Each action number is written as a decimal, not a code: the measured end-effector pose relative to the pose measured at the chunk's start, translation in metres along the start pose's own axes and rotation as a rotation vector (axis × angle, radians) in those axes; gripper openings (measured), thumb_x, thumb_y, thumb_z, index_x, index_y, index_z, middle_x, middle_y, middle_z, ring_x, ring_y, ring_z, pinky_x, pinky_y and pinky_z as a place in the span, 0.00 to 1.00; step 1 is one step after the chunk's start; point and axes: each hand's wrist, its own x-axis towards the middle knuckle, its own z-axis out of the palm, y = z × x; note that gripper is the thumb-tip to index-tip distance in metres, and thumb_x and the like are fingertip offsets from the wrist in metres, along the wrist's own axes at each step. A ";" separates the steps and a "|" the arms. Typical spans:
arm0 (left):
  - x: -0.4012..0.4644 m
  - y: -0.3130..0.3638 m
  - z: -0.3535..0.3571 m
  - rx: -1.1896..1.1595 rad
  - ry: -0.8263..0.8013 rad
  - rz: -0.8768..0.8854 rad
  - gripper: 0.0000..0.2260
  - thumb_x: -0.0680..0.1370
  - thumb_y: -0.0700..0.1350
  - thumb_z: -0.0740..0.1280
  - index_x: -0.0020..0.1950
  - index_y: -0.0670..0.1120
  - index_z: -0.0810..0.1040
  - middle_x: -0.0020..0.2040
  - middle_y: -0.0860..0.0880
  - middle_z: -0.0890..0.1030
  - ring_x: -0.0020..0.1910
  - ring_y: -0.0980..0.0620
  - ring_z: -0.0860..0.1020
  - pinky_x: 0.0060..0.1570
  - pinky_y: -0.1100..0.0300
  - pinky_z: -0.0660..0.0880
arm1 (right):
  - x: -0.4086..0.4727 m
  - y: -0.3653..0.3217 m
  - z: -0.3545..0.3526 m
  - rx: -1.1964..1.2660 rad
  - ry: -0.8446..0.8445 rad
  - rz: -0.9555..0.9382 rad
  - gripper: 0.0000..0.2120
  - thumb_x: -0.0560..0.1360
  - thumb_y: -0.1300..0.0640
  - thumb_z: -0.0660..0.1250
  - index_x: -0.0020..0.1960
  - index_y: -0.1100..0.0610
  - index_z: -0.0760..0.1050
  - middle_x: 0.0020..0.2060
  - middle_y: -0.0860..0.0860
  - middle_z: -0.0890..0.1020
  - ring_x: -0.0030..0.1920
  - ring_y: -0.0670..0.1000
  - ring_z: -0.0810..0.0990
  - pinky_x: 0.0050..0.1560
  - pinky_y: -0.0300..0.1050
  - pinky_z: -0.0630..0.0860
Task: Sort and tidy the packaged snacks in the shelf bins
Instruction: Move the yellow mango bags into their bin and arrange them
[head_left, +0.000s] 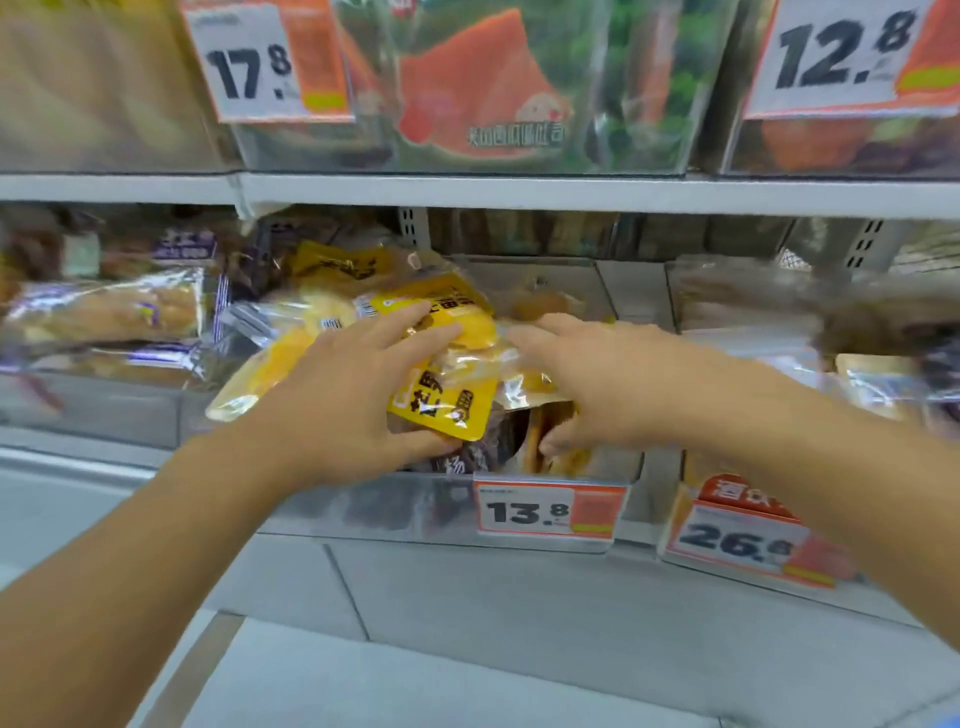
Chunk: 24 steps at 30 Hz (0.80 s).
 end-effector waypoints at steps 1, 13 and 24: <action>0.001 -0.003 0.003 0.014 0.015 0.017 0.43 0.67 0.75 0.56 0.80 0.62 0.56 0.81 0.52 0.56 0.78 0.47 0.60 0.72 0.38 0.63 | 0.006 -0.002 0.000 -0.056 0.061 0.029 0.36 0.72 0.36 0.71 0.74 0.43 0.59 0.64 0.50 0.75 0.59 0.60 0.78 0.51 0.54 0.76; 0.039 -0.046 0.005 0.039 0.098 -0.186 0.35 0.76 0.40 0.65 0.77 0.63 0.57 0.76 0.52 0.64 0.69 0.37 0.67 0.67 0.35 0.66 | 0.021 0.001 -0.027 0.136 0.075 0.081 0.21 0.79 0.46 0.67 0.69 0.52 0.73 0.61 0.52 0.80 0.60 0.56 0.78 0.58 0.54 0.77; 0.017 -0.040 -0.007 0.003 -0.093 -0.226 0.54 0.55 0.85 0.54 0.78 0.69 0.44 0.82 0.56 0.49 0.80 0.40 0.47 0.72 0.27 0.45 | 0.018 -0.010 -0.009 0.187 0.146 0.053 0.37 0.67 0.44 0.79 0.68 0.44 0.62 0.60 0.50 0.69 0.51 0.55 0.78 0.48 0.51 0.77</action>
